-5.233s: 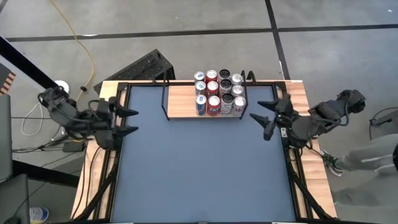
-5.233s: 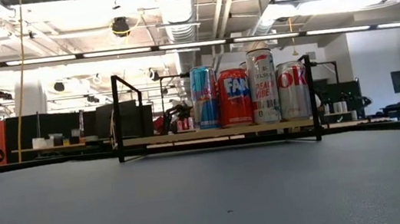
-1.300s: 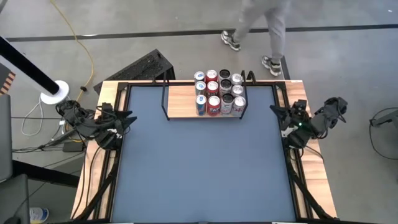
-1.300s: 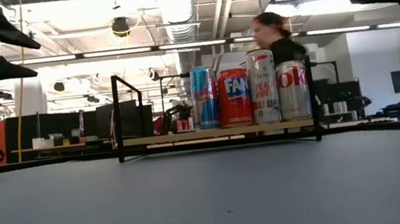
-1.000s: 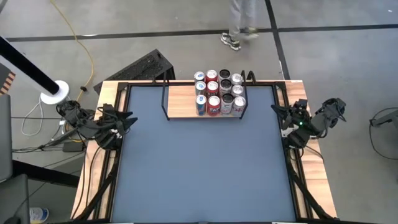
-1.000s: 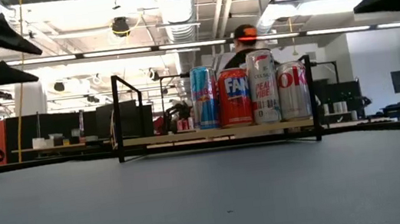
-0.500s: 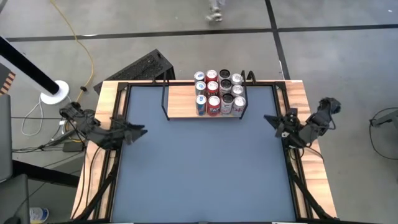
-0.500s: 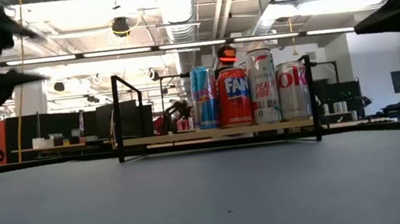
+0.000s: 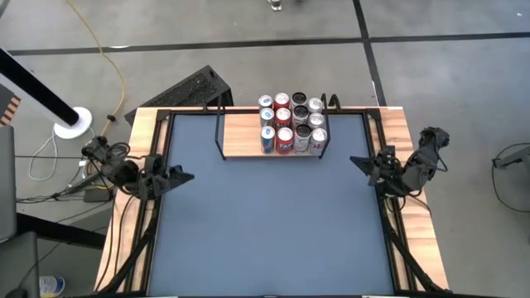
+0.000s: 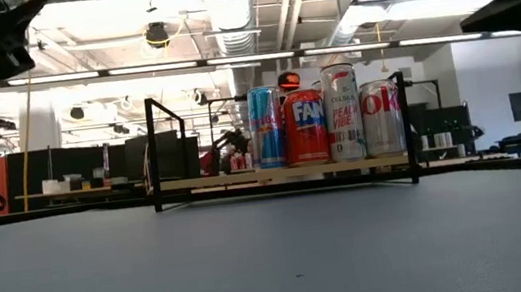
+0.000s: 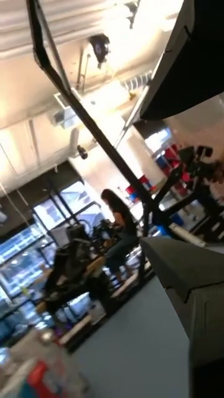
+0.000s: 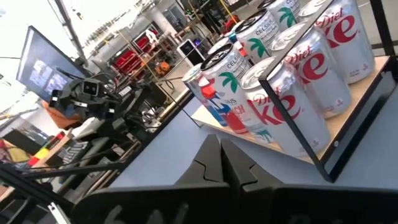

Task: Place canned beverage on shelf
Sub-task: Return to Home Position

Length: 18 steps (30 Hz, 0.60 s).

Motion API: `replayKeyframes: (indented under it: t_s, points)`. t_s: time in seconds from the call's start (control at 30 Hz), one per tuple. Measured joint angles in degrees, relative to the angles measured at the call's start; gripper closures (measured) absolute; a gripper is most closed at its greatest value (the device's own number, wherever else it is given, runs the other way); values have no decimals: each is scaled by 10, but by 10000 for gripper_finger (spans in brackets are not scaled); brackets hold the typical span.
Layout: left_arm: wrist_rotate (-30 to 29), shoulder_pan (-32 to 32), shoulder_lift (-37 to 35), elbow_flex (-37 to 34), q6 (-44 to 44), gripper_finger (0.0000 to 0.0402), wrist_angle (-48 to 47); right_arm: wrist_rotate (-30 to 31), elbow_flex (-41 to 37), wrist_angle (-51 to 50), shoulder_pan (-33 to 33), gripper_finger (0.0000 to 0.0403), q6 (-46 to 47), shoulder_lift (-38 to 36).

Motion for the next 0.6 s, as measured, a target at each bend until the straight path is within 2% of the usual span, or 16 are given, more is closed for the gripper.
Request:
replayKeyframes:
  t_s: [0.1, 0.2, 0.33, 0.4, 0.47, 0.6]
  points:
    - [12, 0, 0, 0, -44, 91, -16, -1, 0, 3, 0, 403, 0, 0]
    - [12, 0, 0, 0, -52, 91, -46, -33, 0, 3, 0, 403, 0, 0]
    - [11, 0, 0, 0, -66, 91, -57, -50, 0, 6, 0, 403, 55, 0]
    - [29, 0, 0, 0, -26, 91, -49, -35, 0, 19, 0, 403, 74, 0]
    - [73, 0, 0, 0, 57, 91, -25, -29, 0, 34, 0, 403, 59, 0]
    - [175, 0, 0, 0, 184, 91, 31, -24, 0, 93, 0, 403, -71, 0]
